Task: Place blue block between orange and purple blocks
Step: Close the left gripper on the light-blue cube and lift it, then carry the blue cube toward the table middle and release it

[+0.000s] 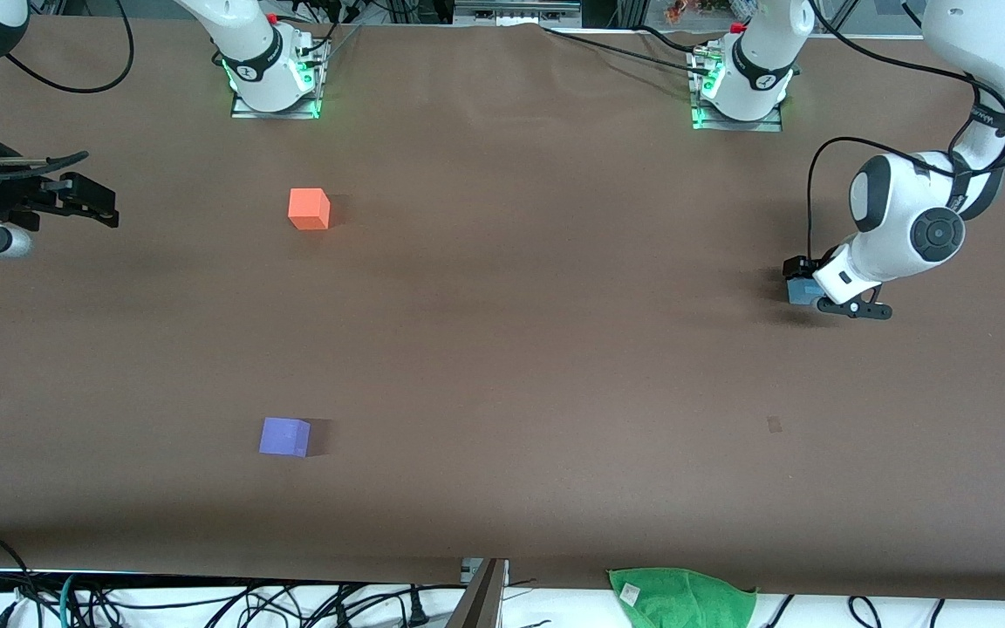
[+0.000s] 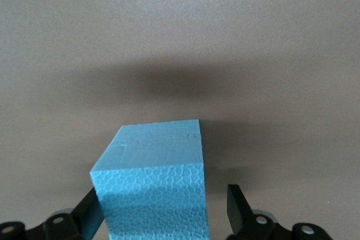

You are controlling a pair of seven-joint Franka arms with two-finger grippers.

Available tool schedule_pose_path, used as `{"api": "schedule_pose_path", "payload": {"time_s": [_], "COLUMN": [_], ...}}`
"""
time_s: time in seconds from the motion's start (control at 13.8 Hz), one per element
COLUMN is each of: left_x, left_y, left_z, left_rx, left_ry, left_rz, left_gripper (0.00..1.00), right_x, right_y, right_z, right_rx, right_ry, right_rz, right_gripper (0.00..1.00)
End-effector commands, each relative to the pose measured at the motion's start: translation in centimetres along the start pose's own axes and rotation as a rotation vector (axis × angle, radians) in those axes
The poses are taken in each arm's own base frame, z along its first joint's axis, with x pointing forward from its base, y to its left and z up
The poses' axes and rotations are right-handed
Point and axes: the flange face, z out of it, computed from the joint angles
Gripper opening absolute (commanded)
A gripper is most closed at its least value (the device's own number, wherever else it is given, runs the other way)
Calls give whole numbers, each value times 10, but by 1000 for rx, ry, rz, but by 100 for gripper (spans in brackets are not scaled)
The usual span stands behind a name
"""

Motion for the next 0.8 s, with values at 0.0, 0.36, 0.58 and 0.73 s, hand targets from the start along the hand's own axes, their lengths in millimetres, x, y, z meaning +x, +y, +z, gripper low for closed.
{"api": "schedule_pose_path", "payload": {"time_s": [0.0,0.36,0.58,0.73], "left_x": [4,14,40,56], "left_y": [-4,-10,2,28], "left_z": [-1,-42,-109,-153], "left_rx": [9,28,21,21], "left_ry": [10,46,-28,-56], "left_rz": [33,25,45,85], "left_gripper": [44,30,30,29], "right_x": [-1,0,1,1], "right_y": [4,7,7,6], "right_z": [-1,1,3,2], "right_rx": [14,14,14,13], "right_ry": [9,8,3,6], "right_rz": [-8,-3,-3,-6], "right_gripper": [100,100,100,100]}}
